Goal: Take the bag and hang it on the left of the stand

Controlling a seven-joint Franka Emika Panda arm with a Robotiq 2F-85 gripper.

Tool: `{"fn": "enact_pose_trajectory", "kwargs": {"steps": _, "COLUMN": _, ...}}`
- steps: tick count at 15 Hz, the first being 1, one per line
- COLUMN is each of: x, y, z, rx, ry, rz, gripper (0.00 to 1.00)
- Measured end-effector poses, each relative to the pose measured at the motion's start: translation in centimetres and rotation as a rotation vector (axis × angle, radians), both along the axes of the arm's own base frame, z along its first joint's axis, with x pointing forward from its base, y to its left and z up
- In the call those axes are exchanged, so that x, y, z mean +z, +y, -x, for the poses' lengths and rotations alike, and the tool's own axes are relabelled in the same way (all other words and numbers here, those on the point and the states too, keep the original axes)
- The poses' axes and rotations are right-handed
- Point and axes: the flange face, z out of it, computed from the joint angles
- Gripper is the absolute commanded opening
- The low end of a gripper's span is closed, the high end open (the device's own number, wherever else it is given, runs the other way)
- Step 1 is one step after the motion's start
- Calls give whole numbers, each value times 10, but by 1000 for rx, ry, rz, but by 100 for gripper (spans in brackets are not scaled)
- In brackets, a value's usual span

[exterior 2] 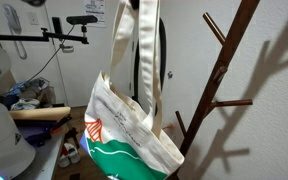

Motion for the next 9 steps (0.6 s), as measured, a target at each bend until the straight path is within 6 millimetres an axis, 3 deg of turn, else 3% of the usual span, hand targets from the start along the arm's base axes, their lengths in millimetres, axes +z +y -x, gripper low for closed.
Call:
{"fn": "enact_pose_trajectory", "kwargs": {"steps": 4, "x": 70, "y": 22, "z": 20, "rx": 3, "ry": 0, "rz": 77, "gripper": 5}}
{"fn": "enact_pose_trajectory", "kwargs": {"steps": 6, "x": 81, "y": 20, "z": 11, "rx": 35, "ry": 17, "rz": 88, "gripper": 5}}
{"fn": "enact_pose_trajectory", "kwargs": {"steps": 9, "x": 77, "y": 15, "z": -5, "rx": 44, "ry": 43, "rz": 79, "gripper": 5}}
